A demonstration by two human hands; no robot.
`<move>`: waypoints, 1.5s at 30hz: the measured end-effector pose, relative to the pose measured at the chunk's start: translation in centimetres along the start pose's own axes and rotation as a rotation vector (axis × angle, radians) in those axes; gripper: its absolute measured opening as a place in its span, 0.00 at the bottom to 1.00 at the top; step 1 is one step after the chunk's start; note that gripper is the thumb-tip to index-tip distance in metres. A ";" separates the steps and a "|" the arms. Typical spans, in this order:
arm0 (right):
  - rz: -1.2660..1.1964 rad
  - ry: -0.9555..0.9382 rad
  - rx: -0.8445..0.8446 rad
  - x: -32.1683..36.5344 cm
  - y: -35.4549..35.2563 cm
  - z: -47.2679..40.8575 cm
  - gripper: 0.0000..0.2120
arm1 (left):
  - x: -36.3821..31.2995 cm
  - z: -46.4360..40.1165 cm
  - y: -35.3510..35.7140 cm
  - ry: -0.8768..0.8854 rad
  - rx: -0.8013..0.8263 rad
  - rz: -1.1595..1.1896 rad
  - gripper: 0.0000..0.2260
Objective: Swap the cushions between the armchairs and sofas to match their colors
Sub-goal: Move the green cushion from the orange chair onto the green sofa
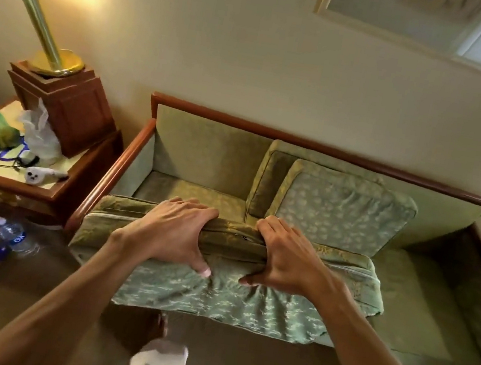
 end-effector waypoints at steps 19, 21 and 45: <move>-0.089 0.388 0.286 -18.0 13.8 -24.5 0.56 | 16.7 -27.2 12.1 -0.180 0.170 0.040 0.53; -0.114 0.410 0.387 -21.7 14.5 -23.3 0.60 | 17.3 -28.0 12.1 -0.210 0.207 0.043 0.55; -0.150 0.264 0.181 -24.2 -2.1 -14.5 0.43 | -5.7 -32.9 -1.9 0.196 -0.024 0.201 0.72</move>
Point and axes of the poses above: each hand's wrist, its own z-axis away from the middle knuckle, its own y-axis out of the palm, x = y × z, the point moved 10 cm from there along -z, towards the middle knuckle, and after that the axes turned 15 degrees about x, right-handed, at the moved point
